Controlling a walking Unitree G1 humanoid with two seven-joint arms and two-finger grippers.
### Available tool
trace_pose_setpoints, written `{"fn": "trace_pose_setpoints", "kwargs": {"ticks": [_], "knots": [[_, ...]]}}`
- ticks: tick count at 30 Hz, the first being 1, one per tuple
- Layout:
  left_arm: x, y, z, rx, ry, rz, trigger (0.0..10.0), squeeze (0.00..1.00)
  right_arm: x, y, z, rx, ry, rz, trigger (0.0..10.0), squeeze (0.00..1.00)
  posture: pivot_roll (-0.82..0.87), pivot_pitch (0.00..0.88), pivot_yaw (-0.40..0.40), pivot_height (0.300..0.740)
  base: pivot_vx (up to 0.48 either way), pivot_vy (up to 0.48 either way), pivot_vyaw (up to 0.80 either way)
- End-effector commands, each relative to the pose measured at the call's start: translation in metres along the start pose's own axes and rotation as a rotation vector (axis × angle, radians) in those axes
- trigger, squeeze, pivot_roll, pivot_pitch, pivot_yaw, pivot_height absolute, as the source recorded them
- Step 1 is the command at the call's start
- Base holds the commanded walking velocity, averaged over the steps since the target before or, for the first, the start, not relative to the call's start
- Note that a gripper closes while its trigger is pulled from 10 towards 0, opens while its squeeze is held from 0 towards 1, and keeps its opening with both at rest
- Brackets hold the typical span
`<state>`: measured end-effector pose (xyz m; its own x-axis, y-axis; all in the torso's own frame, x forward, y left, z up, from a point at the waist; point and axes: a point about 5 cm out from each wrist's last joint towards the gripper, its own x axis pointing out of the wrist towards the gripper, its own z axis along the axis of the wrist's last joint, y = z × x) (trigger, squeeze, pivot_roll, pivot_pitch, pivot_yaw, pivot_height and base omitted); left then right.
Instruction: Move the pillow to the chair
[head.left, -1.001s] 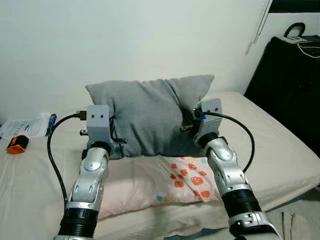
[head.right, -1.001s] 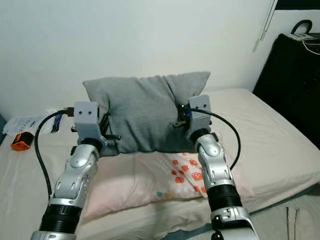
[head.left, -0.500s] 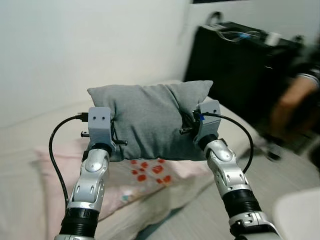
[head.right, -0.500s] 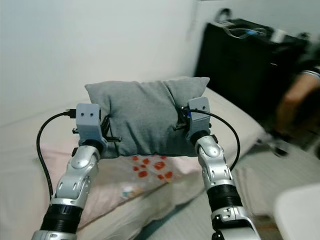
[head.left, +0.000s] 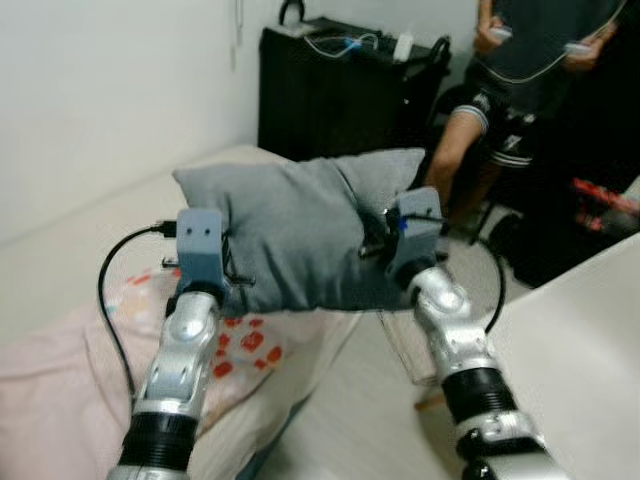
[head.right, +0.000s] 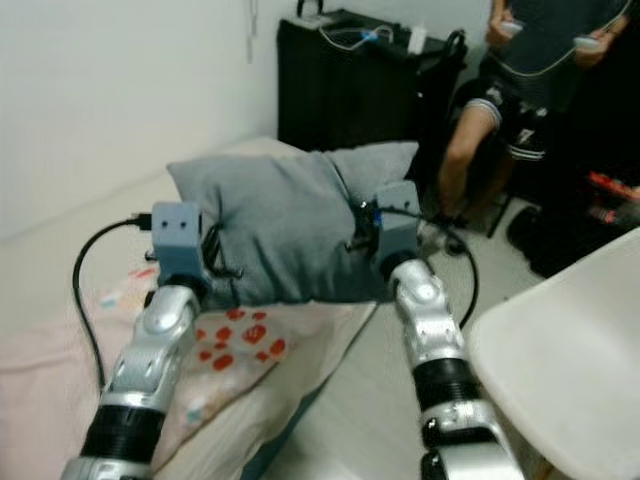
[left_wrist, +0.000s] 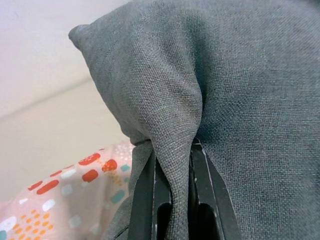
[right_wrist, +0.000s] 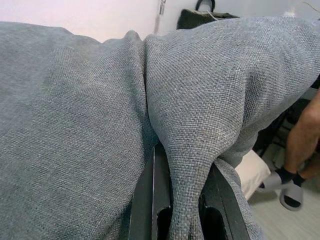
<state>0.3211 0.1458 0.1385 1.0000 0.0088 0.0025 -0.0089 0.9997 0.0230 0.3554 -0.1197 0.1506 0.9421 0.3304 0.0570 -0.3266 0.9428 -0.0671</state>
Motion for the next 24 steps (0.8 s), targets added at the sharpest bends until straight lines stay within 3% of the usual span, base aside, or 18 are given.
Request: {"fn": "trace_pose_setpoints", "kwargs": {"ticks": [1, 24], "knots": [[0.0024, -0.0202, 0.0133, -0.001, -0.065, -0.081, 10.0, 0.0, 0.0033, 0.015, 0.0019, -0.013, -0.006, 0.084, 10.0, 0.0, 0.0, 0.0, -0.085, 0.73, 0.0, 0.0, -0.8], [0.004, -0.0254, 0.0075, 0.061, -0.021, -0.136, 10.0, 0.0, 0.0003, 0.0163, -0.0054, 0.06, 0.024, 0.023, 10.0, 0.0, 0.0, 0.0, -0.038, 0.73, 0.0, 0.0, -0.8]]}}
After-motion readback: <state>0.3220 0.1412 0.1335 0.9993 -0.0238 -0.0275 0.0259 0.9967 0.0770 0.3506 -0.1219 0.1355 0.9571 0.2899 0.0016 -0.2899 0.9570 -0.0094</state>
